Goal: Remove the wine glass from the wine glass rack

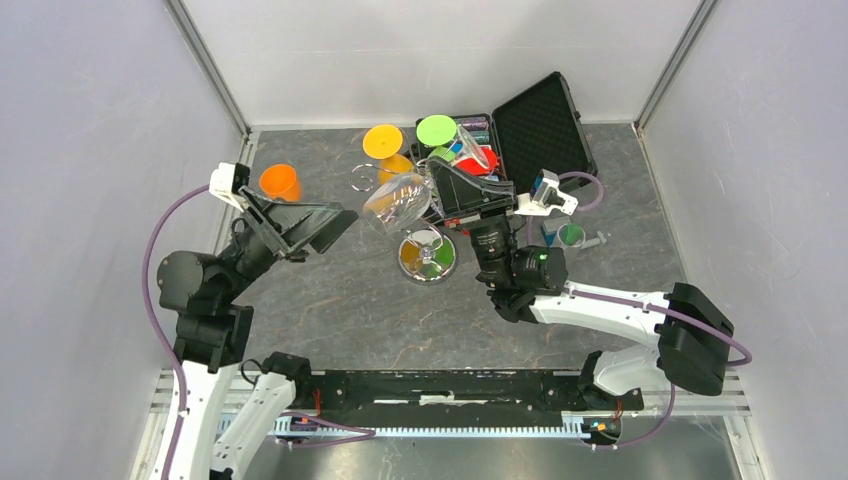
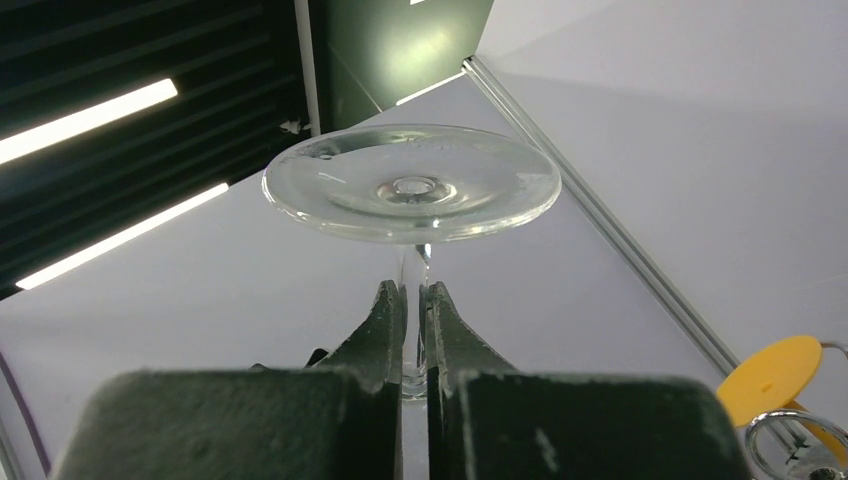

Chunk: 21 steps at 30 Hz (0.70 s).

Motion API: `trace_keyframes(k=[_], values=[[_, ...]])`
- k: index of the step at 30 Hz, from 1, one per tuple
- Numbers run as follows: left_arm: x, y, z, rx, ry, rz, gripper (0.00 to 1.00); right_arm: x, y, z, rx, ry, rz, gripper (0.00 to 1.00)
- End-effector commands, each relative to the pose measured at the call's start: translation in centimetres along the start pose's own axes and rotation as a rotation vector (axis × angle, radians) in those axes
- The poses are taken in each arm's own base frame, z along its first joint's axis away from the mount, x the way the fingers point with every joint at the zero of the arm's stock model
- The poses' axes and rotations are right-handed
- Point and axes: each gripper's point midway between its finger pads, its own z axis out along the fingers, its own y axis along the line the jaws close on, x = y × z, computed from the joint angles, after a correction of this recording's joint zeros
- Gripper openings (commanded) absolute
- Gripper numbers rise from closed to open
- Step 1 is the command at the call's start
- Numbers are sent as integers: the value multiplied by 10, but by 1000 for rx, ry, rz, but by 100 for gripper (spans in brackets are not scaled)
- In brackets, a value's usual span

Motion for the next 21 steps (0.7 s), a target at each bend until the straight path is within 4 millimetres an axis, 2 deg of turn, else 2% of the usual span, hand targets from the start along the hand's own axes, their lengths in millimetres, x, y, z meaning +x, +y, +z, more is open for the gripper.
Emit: trace_keyframes(k=[1,6,9,11,15,21], values=[[-9,1,-2,-7,-72,26,80,-96,53,-6,-189,-347,150,0],[-8,10,2,-31,-44,3,74,-101,59,-1,-208,-371,168,0],[-11,28,3,-110,-58,2,73,-103,65,4,-227,-384,178,0],[-12,32,5,-116,-56,-7,73,-105,69,8,-240,-391,185,0],[-12,16,12,-40,-23,-6,73,-101,74,14,-259,-382,203,0],[-7,-2,19,53,33,-35,65,-87,69,19,-255,-363,250,0]])
